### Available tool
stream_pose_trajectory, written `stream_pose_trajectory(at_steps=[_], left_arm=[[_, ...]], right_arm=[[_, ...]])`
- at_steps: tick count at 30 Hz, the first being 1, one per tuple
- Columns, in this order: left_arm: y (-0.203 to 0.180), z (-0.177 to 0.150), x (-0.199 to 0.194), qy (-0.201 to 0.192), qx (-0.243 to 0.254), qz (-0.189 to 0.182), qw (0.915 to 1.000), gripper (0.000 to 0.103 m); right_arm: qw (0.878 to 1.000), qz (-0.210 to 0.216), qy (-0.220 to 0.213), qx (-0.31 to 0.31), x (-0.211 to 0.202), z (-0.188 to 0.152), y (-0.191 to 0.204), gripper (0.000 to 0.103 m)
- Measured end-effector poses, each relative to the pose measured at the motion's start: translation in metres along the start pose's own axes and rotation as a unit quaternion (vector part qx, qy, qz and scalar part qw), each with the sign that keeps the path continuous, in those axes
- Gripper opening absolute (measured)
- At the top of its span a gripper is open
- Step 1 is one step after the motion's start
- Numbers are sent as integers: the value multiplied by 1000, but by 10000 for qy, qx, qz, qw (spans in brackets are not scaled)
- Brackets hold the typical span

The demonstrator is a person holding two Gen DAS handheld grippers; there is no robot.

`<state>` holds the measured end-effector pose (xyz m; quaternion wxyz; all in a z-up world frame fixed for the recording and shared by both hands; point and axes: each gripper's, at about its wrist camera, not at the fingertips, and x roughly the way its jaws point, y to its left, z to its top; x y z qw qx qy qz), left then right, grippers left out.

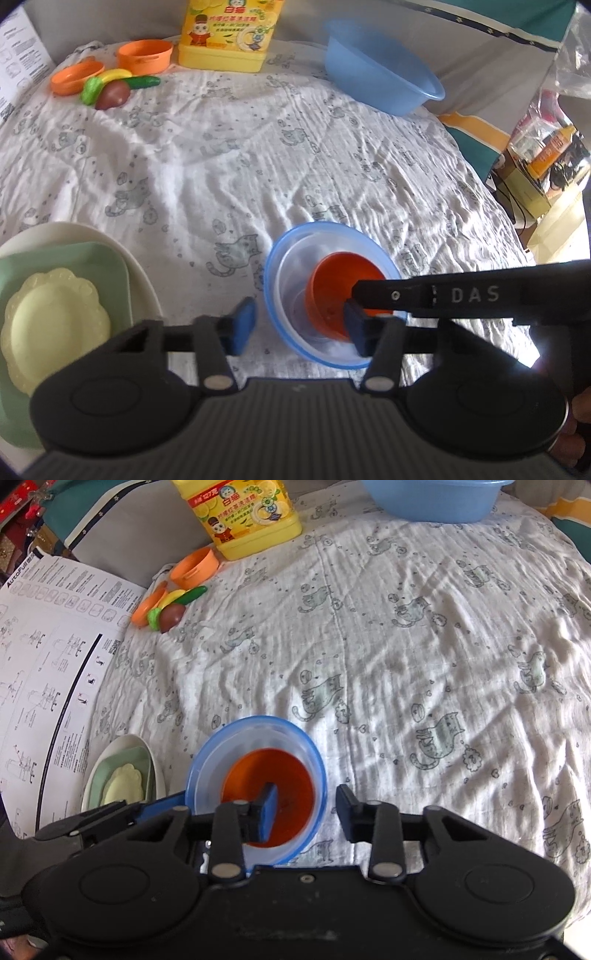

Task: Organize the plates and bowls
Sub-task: 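Carry the nested bowls onto the plate stack and lower them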

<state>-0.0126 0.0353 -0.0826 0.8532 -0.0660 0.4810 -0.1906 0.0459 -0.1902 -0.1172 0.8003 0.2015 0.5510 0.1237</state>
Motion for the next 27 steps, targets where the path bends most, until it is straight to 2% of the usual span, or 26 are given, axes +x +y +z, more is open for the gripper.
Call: stream_pose_trajectory(at_steps=[5,14,19,25,27], left_arm=[[0,-1,1,1,-15,30,10000,39],[3,-3,5,73,-107,24,9999,43],[3,-4,5,75,-133,65,9999,49],[5,-5,5,80,-194,116,9997,48],[3,-6,4,69,-165,85,9998,45]], right_arm=[[9999,-84,-29,-108,2,1,2,26],[9998,-146,18,-141,5,0,4,26],[9997,-184,23,-143,4,0,3,26],[9996,-242,14,-129,2,-2,3,26],[9996,-240,9,-138,1,-3,4,26]])
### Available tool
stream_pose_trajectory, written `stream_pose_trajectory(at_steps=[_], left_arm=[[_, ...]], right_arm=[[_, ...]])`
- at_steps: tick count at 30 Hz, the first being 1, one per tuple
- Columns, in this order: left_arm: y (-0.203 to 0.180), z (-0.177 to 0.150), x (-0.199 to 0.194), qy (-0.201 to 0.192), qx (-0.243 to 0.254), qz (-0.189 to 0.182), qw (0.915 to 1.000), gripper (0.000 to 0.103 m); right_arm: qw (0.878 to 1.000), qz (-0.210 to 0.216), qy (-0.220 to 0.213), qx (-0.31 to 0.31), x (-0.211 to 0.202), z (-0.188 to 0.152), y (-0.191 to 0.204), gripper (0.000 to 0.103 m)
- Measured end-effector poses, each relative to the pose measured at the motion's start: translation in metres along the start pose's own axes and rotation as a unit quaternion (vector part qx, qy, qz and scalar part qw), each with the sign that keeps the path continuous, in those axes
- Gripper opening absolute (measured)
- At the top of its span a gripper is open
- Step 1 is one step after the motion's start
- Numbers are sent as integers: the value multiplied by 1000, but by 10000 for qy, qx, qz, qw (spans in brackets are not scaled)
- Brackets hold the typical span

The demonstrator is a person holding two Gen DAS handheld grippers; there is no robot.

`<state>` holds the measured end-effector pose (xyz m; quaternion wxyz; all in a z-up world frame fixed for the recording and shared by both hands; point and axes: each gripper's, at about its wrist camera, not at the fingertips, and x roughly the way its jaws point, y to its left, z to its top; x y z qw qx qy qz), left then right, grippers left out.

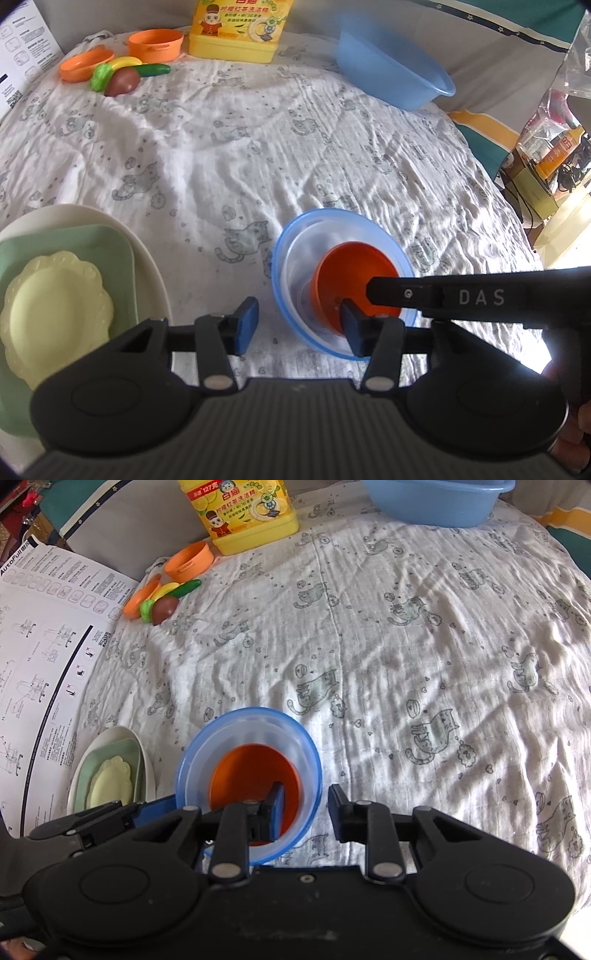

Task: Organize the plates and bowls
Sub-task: 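Carry the nested bowls onto the plate stack and lower them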

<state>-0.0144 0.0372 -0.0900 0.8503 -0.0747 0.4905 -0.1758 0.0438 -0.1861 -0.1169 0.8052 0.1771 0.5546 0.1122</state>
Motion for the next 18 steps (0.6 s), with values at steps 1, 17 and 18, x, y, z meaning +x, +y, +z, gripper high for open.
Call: stream_pose_trajectory(at_steps=[1,17,18], left_arm=[[-1,0,-1,-10,27,-8,10000,42],[-11,9,-14,-160,221,275,9993,38],[-11,11,-17,-195,210,277,9992,38]], right_arm=[[10000,3,-11,-15,-1,0,1,26],[9989,-187,-304,-290,-16,5,24,26],[9989,-186,-320,-280,-16,6,25,26]])
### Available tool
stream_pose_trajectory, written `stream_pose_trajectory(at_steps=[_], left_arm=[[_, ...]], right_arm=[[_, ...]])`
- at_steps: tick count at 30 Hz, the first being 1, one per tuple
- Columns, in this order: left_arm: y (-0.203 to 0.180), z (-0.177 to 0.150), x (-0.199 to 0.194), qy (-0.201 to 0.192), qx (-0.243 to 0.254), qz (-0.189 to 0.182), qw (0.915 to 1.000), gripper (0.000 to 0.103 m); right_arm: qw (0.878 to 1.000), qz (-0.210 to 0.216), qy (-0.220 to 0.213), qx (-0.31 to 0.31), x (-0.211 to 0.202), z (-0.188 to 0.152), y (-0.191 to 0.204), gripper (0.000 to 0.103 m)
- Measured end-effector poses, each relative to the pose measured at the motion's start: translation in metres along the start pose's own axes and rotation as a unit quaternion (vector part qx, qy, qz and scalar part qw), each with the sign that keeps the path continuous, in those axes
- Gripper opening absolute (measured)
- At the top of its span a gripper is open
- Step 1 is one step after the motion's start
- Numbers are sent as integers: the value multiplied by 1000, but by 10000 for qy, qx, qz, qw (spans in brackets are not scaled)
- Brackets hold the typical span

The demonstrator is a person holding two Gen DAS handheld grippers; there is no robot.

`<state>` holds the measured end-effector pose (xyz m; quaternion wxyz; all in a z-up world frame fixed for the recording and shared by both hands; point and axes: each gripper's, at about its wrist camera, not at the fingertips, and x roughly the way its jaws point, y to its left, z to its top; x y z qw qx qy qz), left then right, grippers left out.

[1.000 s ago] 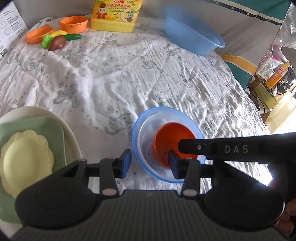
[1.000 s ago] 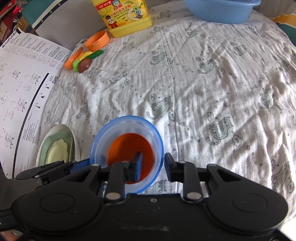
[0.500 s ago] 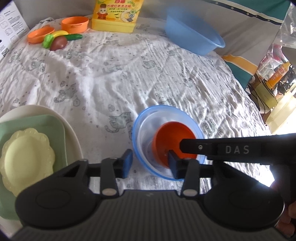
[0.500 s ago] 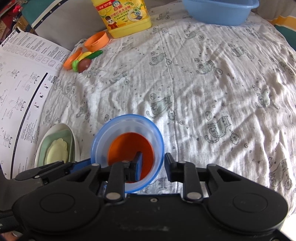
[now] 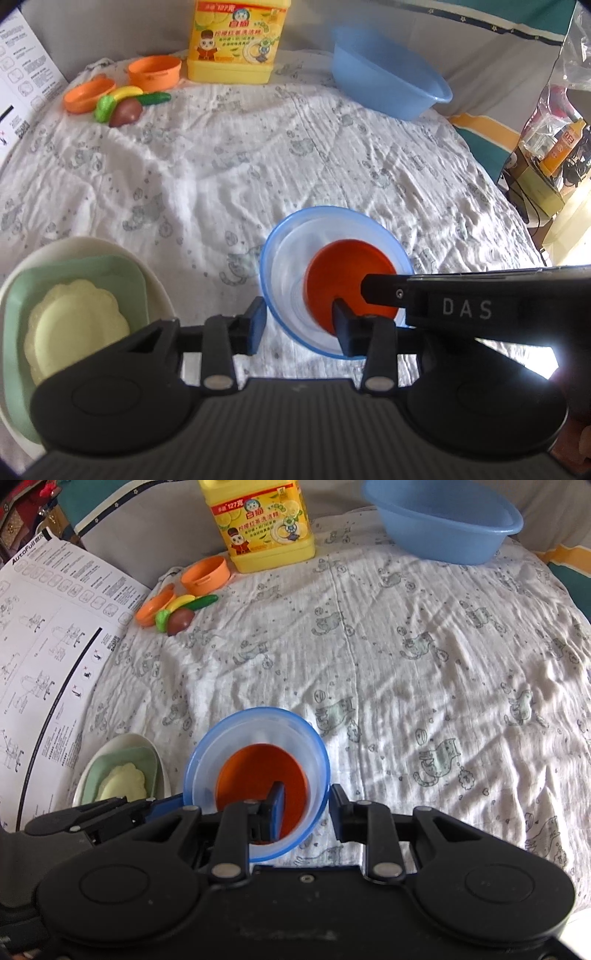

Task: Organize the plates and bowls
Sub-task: 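Carry the nested bowls onto the plate stack and lower them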

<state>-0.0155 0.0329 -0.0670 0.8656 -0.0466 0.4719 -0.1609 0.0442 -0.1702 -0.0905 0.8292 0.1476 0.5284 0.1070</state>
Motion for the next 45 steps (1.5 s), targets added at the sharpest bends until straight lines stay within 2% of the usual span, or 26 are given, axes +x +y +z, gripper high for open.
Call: stream_pose_trajectory(at_steps=[7,11,18,24,31,45], left_arm=[[16,10,-25,-267,-112,145,9995,38],[40,15,-44,-382,-346,192,9985,38],[84,15,-77,-504,-546,520,9959,38],[119,3,-92,-438,-782,618,9941,38],[144,-16,-95,-267,-873,642,9938,38],[161,-28,-77,78,-959,573,9937,40]], right_arm=[[9998,182,-100,-37,-7,12,21,26],[9991,368,-133,-147,-9,20,44,26],[9963,723,-29,-473,-2,27,97,26],[9930,908,244,-709,12,22,137,26],[9902,956,584,-829,29,9,163,26],[9874,925,986,-817,50,-1,168,28]])
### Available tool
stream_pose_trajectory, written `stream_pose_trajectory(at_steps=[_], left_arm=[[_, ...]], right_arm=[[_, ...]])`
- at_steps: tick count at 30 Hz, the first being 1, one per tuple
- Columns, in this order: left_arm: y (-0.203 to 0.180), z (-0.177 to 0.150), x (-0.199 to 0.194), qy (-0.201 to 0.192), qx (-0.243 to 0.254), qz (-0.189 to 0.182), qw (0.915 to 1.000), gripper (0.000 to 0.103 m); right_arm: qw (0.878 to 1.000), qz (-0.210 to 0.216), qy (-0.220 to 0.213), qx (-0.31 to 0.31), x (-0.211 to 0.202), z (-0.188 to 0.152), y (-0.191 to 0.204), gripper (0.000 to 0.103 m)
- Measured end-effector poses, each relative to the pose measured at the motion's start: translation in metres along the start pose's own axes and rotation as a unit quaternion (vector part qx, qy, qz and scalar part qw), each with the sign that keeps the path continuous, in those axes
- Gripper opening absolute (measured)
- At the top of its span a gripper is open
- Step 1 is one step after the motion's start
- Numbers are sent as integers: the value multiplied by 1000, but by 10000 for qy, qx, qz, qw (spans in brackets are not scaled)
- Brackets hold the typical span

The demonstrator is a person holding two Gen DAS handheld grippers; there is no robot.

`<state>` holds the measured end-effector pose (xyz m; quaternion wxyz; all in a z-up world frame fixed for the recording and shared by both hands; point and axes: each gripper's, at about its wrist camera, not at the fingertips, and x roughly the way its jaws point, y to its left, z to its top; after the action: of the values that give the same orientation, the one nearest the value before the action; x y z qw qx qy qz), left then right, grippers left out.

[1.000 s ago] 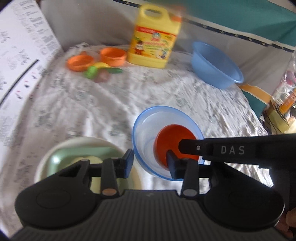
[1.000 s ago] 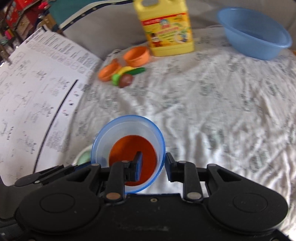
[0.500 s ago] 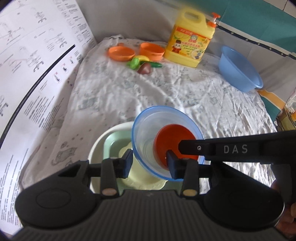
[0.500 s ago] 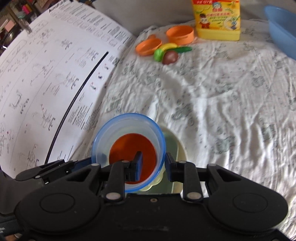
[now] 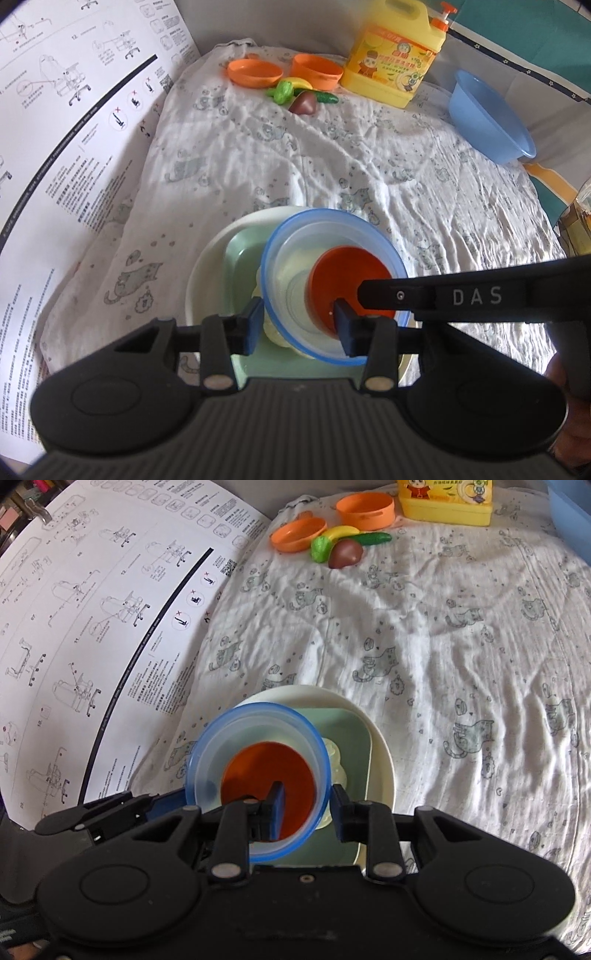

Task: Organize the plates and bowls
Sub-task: 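Carry the nested bowls onto the plate stack and lower them, then open the right tool and lift it away from the bowls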

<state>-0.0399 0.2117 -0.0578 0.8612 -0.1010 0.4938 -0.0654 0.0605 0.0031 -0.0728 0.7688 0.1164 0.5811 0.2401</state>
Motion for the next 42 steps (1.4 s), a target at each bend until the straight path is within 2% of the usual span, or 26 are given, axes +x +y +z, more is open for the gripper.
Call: stream_pose_trajectory(at_steps=[5,7,9,19,23,25,26,28,29,31,33,37,42], left_arm=[[1,1,5,21,48,11,10000,42],[0,1,5,-32,89,35,9999,55],[-1,1,5,-107,144,88,9998,59],[-1,2,9,-114,176,75,9998,63],[-2,0,9,-132,218,156,9996,68],[-3,-1,8,-161,249,213,9993,74],[-4,-2,7,-181,266,243,9992,77],[-5,-3,2,-275,316,326,9986,90],[-6,-3,-1,-344,349,361,9981,92],[-9,-5,-8,-465,421,418,9972,100],[-11,-6,-14,-582,460,473,9961,103],[-12,-9,-27,-730,447,542,9949,103],[-16,-16,-46,-1024,437,626,9918,103]], right_arm=[[10000,-28,-3,-80,3,0,1,28],[9999,-34,-29,-133,4,0,1,29],[9998,-49,-64,-205,3,0,3,30],[9994,-30,-148,-304,2,1,0,38],[9994,-31,-209,-280,-1,0,-2,47],[9993,-23,-257,-268,-5,-1,-4,53],[9992,-28,-289,-267,-7,-1,-4,59],[9990,-19,-368,-271,-12,-2,-5,74],[9987,3,-418,-277,-15,-3,-5,83],[9982,11,-519,-313,-23,-4,-6,91],[9977,46,-601,-316,-29,-5,-8,103],[9967,100,-767,-256,-45,-10,-14,103],[9937,-24,-1106,-150,-68,-22,-26,103]])
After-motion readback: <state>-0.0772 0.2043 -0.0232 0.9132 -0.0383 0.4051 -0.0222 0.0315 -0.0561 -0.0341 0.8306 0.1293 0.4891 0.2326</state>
